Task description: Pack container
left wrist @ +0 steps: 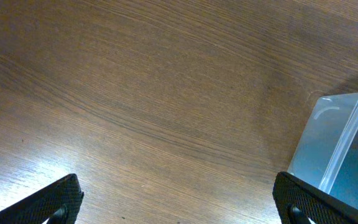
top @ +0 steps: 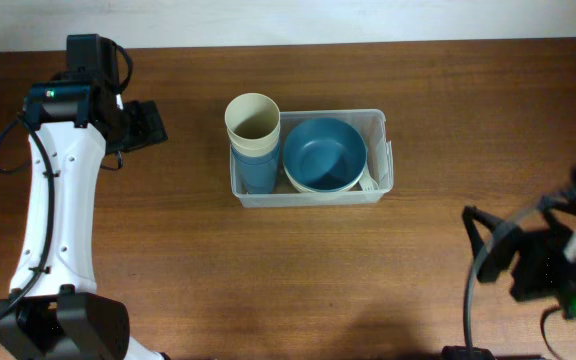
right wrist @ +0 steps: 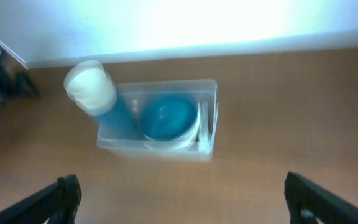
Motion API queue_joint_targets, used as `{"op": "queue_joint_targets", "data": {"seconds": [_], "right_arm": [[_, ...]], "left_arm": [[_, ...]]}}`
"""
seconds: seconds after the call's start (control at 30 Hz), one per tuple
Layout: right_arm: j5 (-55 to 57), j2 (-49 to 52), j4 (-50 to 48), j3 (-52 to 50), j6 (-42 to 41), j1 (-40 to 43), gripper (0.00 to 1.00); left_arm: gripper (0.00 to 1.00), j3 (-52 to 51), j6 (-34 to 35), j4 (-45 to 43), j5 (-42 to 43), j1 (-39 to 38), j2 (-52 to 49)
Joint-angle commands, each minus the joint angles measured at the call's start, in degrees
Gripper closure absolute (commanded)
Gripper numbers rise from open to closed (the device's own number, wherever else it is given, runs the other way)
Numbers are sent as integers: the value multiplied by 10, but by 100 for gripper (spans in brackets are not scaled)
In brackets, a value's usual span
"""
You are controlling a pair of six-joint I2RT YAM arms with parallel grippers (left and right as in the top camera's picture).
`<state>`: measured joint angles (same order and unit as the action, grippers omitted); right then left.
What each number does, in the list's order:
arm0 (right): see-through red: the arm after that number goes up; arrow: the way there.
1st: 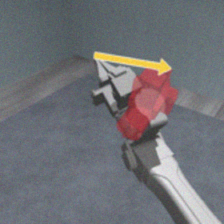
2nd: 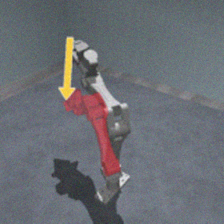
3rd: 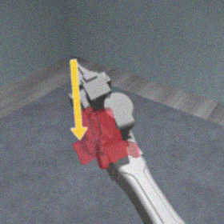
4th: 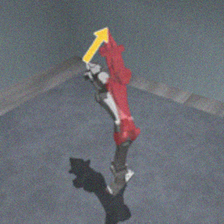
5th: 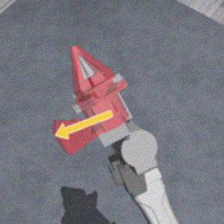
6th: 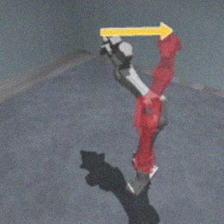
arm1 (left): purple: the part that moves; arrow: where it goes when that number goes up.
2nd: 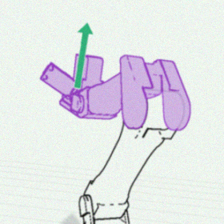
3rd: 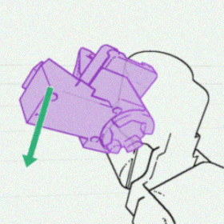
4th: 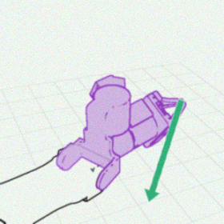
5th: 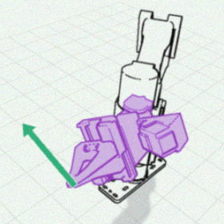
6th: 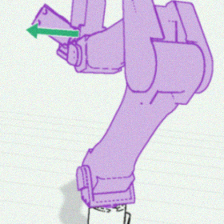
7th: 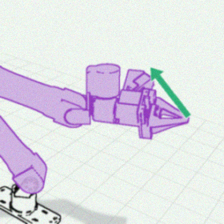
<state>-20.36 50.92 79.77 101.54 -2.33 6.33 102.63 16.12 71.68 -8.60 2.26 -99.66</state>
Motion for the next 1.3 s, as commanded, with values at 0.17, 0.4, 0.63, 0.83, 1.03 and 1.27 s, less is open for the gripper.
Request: {"op": "queue_joint_targets", "data": {"seconds": [0.17, 0.4, 0.63, 0.83, 1.03, 1.27], "right_arm": [[10, -254, -265, -333, 97, -3, 1], [13, -428, -537, -660, 116, -3, 1], [15, -505, -709, -867, 115, -3, 1], [20, -507, -746, -914, 140, -15, 1], [32, -507, -746, -922, 240, -37, 1], [24, -507, -747, -956, 243, -38, 1]], "left_arm": [[0, -4, 6, -1, -2, -1, 0], [0, -4, 6, -1, -2, -1, 0], [0, -4, 6, -1, -2, -1, 0], [0, -4, 6, -1, -2, -1, 0], [0, -4, 6, -1, -2, -1, 0], [0, -4, 6, -1, -2, -1, 0]]}}
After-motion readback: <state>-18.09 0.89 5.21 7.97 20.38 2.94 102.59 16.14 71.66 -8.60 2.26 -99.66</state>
